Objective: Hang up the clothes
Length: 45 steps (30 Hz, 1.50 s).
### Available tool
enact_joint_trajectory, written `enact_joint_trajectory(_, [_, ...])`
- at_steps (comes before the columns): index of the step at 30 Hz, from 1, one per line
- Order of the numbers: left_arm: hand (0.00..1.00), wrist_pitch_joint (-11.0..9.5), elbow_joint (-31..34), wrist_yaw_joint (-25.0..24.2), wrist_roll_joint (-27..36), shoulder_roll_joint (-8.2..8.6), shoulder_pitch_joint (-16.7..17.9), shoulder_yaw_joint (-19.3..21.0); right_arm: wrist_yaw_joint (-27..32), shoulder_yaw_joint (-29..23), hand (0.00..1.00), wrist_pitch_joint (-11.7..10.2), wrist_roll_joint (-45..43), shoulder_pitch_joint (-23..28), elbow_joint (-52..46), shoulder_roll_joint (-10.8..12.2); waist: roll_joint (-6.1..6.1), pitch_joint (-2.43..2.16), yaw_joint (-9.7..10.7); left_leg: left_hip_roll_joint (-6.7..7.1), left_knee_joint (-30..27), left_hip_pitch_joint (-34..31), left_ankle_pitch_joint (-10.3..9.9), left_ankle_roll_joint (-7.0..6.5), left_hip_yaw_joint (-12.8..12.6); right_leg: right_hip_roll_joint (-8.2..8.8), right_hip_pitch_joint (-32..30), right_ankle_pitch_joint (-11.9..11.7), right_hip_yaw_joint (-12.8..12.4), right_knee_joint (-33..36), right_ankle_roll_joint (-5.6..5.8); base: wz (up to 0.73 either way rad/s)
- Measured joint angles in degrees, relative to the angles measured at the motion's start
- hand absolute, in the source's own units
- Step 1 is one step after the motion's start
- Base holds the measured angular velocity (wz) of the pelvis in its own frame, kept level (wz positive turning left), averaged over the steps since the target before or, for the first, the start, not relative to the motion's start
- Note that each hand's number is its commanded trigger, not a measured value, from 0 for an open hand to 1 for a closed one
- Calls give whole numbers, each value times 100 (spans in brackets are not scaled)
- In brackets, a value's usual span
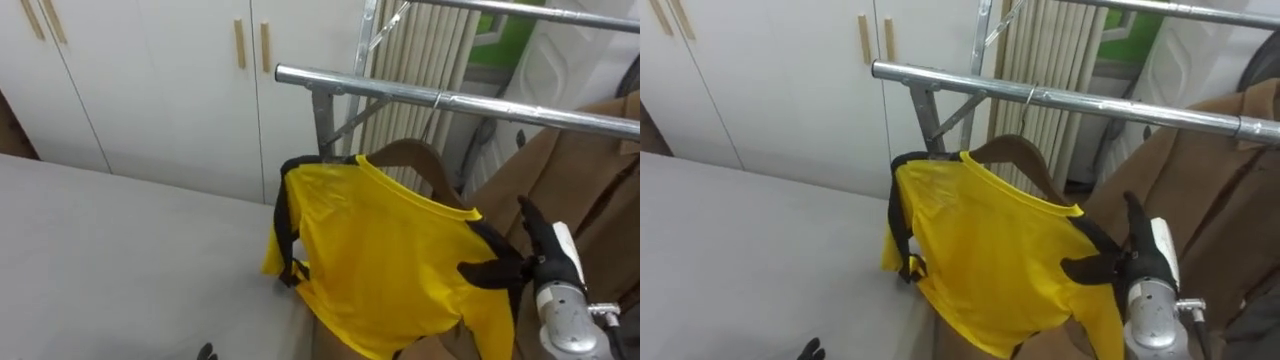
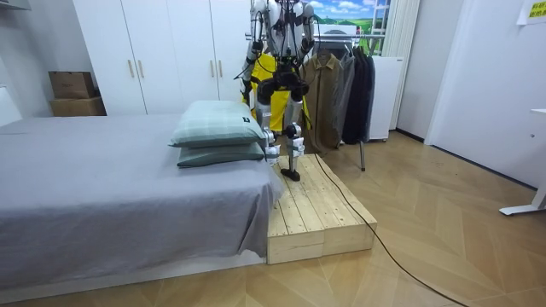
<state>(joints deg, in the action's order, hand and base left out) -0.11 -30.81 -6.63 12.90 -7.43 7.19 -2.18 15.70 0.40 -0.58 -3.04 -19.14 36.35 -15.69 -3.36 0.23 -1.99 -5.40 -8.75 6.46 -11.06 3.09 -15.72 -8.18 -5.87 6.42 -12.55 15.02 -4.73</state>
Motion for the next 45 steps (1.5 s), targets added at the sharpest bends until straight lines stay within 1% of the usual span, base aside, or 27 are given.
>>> enact_joint_trajectory(3, [0,0,0,-5,0,1,3,0,104,-16,0,0,-208,13,-215,-1,-1,0,48,3,0,-29,0,0,1,3,-28,3,-3,3,5,0])
enact_joint_trajectory(8, [0,0,1,-13,-2,0,9,29,192,-100,0,-3,-680,271,-883,-1,2,-3,46,7,-2,-62,0,0,-1,-12,-78,2,-53,15,4,-5])
enact_joint_trajectory(16, [0,-5,-75,-30,-2,-1,11,50,199,-151,0,-16,-778,525,-1035,0,3,-3,56,6,-1,-69,0,0,0,-16,-103,5,-60,34,2,0])
enact_joint_trajectory(21, [0,-27,-61,-29,80,-2,98,124,334,-231,0,-128,-641,928,-1238,2,3,-3,84,7,3,-15,0,0,-7,-14,-72,7,-88,58,4,-3])
enact_joint_trajectory(24, [0,-35,12,-18,122,8,199,202,419,-232,0,-138,-647,1088,-1258,59,5,-2,167,7,3,12,-1,0,-31,-33,-56,8,-136,66,6,-7])
enact_joint_trajectory(25, [0,-39,46,-9,122,10,206,212,436,-233,0,-140,-659,1147,-1258,80,11,-2,174,5,1,20,-1,0,-95,-46,-57,7,-173,65,8,-12])
enact_joint_trajectory(26, [0,-61,47,2,122,11,201,212,451,-232,0,-160,-659,1218,-1258,104,24,-10,188,5,0,24,-1,0,-160,-50,-61,1,-196,68,16,-13])
enact_joint_trajectory(27, [0,-78,49,8,124,11,201,212,473,-231,0,-186,-658,1266,-1258,115,30,-14,191,5,1,24,-1,0,-165,-52,-62,-2,-220,68,20,-14])
enact_joint_trajectory(28, [0,-114,49,24,138,3,202,210,528,-211,0,-247,-656,1398,-1258,133,37,-18,194,7,1,29,-2,-1,-169,-66,-62,-11,-301,62,33,-15])
enact_joint_trajectory(30, [0,-163,49,32,139,-25,201,211,548,-170,0,-297,-652,1619,-1258,171,41,-18,192,8,3,27,-2,-1,-172,-80,-81,-21,-340,63,42,-15])
enact_joint_trajectory(33, [0,-187,49,29,144,-18,201,270,537,-172,0,-306,-630,1868,-1257,345,66,-13,230,12,5,25,-2,-1,-227,-89,-113,-43,-371,69,48,-11])
enact_joint_trajectory(35, [0,-217,90,30,288,-19,211,279,535,-165,0,-367,-358,2054,-1255,489,82,-11,323,11,5,47,-3,-3,-270,-93,-101,-43,-376,68,48,-2])
enact_joint_trajectory(39, [0,-359,178,38,327,-26,265,268,533,-165,0,-389,140,2317,-1193,573,137,7,339,15,6,66,-20,-29,-295,-98,-94,-38,-401,79,58,-4])
enact_joint_trajectory(42, [0,-428,157,60,314,-24,347,292,448,-166,0,-435,255,2472,-932,643,168,-7,364,18,4,47,-31,-47,-291,-105,-103,-32,-463,75,75,-2])
enact_joint_trajectory(44, [0,-480,-10,84,278,-23,424,305,392,-167,0,-455,268,2581,-657,670,216,-28,368,22,5,41,-35,-53,-283,-100,-105,-34,-460,72,75,0])
enact_joint_trajectory(45, [0,-484,-85,86,266,-23,424,311,375,-167,0,-464,268,2599,-570,670,226,-26,369,24,4,43,-35,-53,-280,-97,-105,-35,-451,72,74,0])
